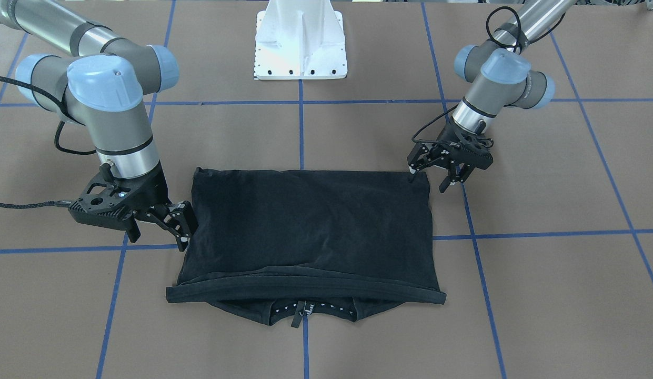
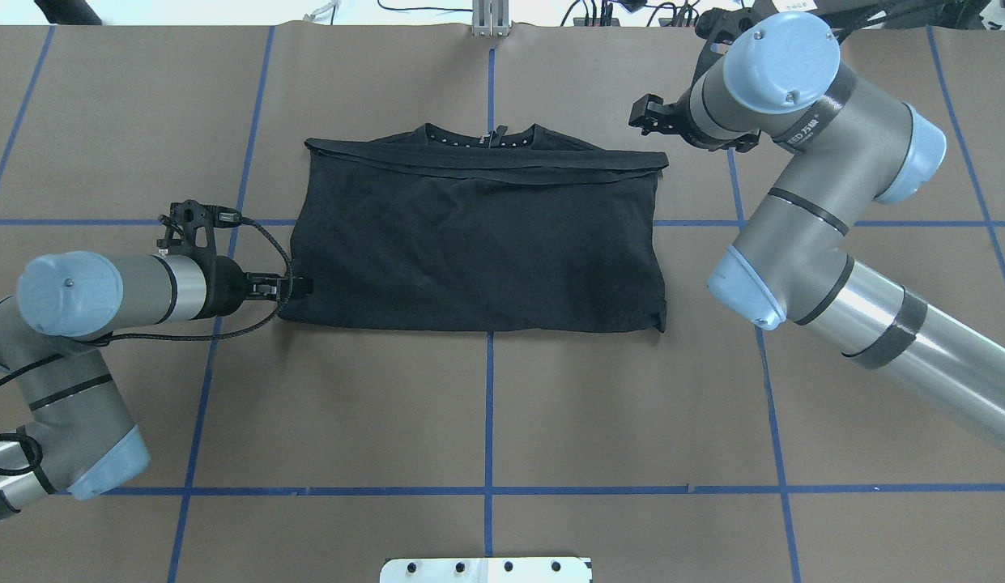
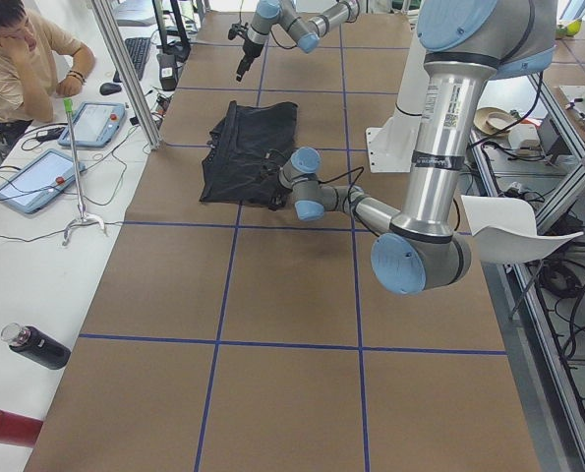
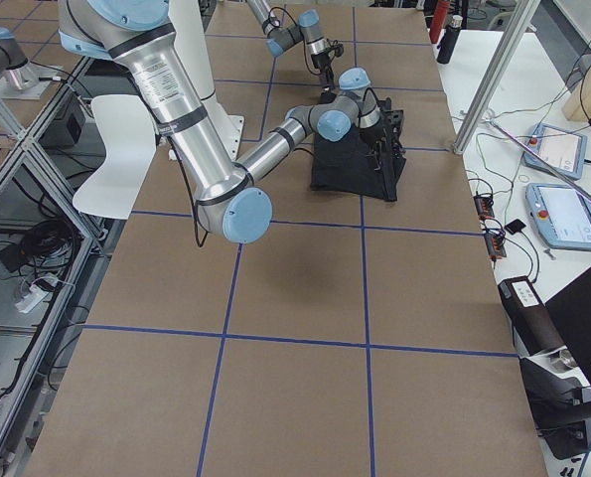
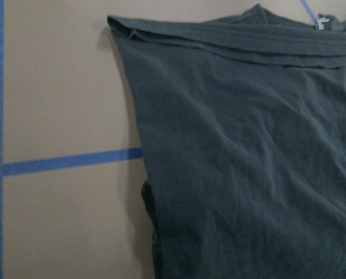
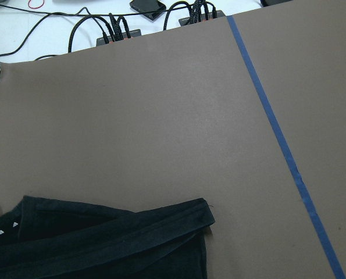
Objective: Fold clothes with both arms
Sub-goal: 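Move the left gripper to the folded shirt's side edge while the right gripper holds back, then grasp the shirt's side edge with the left gripper and pull it farther away, then move the right gripper to the shirt's collar corner and grasp it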
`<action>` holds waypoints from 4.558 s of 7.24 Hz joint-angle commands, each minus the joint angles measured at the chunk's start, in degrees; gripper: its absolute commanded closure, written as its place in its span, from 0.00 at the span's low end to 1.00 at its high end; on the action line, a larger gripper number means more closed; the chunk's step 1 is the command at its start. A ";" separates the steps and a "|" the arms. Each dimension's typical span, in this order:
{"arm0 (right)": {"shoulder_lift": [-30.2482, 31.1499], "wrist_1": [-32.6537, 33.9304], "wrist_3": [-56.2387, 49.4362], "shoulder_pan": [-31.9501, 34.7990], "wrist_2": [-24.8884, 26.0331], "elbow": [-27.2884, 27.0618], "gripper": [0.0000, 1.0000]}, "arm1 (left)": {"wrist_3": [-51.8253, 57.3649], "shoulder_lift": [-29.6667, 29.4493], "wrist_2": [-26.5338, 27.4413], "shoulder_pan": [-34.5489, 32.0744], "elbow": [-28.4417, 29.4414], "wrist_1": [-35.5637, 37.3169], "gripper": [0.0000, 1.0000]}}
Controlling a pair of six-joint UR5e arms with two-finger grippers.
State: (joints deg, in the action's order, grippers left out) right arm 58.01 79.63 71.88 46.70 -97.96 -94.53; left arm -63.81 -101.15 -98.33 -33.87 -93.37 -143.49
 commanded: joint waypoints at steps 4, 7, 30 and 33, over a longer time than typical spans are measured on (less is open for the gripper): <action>0.00 0.00 0.01 -0.64 1.02 -0.13 0.00 | -0.61 0.16 0.33 2.40 0.38 0.05 0.37; 0.00 0.00 0.01 -0.64 1.02 -0.47 0.00 | -1.40 0.25 0.24 2.40 0.21 0.14 1.00; -17.40 -15.91 7.39 -11.71 9.45 28.61 0.23 | 33.14 -21.19 -9.95 -29.07 30.97 -1.18 0.00; -17.22 -16.00 7.31 -13.65 10.51 30.01 0.30 | 32.00 -20.85 -10.04 -28.54 30.88 -1.27 0.00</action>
State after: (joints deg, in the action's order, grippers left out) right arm 40.75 63.66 79.26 33.82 -87.88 -65.34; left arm -31.61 -122.22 -108.30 -62.57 -62.45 -144.73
